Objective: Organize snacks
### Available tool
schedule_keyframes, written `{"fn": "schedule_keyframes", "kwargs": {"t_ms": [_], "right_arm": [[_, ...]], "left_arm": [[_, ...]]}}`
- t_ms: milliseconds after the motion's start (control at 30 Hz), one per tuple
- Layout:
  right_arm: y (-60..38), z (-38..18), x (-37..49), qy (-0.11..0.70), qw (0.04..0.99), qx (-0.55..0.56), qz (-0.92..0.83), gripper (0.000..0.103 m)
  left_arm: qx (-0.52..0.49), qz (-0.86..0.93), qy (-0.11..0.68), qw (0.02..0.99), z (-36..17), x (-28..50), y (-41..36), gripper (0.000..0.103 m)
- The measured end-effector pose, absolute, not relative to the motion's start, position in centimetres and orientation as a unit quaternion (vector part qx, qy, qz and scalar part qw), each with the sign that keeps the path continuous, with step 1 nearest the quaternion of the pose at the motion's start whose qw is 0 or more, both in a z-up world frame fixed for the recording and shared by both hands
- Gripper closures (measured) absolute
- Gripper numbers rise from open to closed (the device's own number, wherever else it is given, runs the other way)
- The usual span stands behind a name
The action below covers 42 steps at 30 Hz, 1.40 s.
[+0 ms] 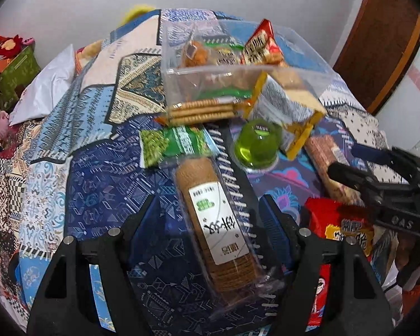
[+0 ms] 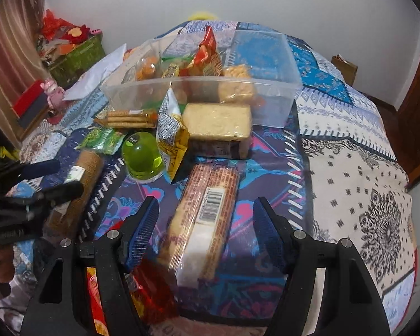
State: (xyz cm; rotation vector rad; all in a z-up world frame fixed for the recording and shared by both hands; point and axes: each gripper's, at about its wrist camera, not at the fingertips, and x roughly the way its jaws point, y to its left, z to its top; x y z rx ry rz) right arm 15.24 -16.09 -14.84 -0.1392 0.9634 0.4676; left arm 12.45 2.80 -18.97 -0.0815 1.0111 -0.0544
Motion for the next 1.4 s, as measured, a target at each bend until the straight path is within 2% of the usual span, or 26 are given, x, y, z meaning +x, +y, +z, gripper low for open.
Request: {"fn": "schedule_keyframes", "kwargs": {"t_ms": [300, 400, 433, 533, 567, 800, 1400], "right_arm": [[-15.6, -16.8, 15.1, 0.468, 0.850, -0.093, 0.225, 0.039], [-15.9, -16.8, 15.0, 0.469, 0.850, -0.091, 0.222, 0.051], [-16.0, -16.8, 14.9, 0.468, 0.850, -0.094, 0.220, 0.058], [-16.4, -16.7, 15.0, 0.467, 0.851, -0.090, 0.222, 0.060], [-16.5, -16.7, 15.0, 0.467, 0.852, -0.088, 0.221, 0.061], [-17.7, -15.9, 14.6, 0.463, 0.856, -0.068, 0.221, 0.061], [-19.4, -10.4, 14.8, 0.397, 0.892, -0.030, 0.215, 0.061]], "left_arm": [[-0.060, -0.024, 0.504, 0.861, -20.9, 13.0, 3.0, 0.031], [-0.055, -0.021, 0.499, 0.864, -21.3, 13.0, 2.7, 0.034], [-0.053, -0.021, 0.499, 0.865, -21.3, 13.0, 2.6, 0.036], [-0.046, -0.016, 0.495, 0.868, -21.5, 13.0, 2.3, 0.046], [-0.046, -0.018, 0.494, 0.868, -21.4, 13.0, 2.3, 0.054], [-0.059, -0.024, 0.492, 0.868, -20.8, 12.8, 2.7, 0.063], [-0.065, -0.030, 0.428, 0.901, -15.3, 12.5, 3.0, 0.069]]}}
